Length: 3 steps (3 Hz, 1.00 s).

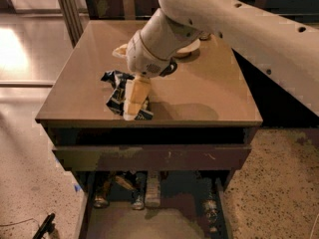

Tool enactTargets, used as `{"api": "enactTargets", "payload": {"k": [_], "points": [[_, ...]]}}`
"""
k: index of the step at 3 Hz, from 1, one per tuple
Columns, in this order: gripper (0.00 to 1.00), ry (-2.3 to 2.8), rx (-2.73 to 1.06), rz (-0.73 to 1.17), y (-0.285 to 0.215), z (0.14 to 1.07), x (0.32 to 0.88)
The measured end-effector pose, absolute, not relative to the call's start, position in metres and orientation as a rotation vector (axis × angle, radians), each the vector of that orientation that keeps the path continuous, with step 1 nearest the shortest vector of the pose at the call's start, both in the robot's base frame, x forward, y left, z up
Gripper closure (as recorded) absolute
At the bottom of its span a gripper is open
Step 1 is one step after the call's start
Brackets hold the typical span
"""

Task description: Place blue chip bag into middle drawer

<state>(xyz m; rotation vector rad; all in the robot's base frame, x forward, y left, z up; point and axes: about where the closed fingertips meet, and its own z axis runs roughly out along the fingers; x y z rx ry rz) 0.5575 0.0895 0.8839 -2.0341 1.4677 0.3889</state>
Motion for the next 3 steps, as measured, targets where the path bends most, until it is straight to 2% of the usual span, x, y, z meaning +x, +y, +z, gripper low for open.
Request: {"api": "enactTargets", "payload": {"k": [2,3], "points": [[0.00,1.640,-2.106,0.099,0.098,0.869,0.570],[0.00,1.652,-2.112,0.095,0.100,0.864,0.572]]}}
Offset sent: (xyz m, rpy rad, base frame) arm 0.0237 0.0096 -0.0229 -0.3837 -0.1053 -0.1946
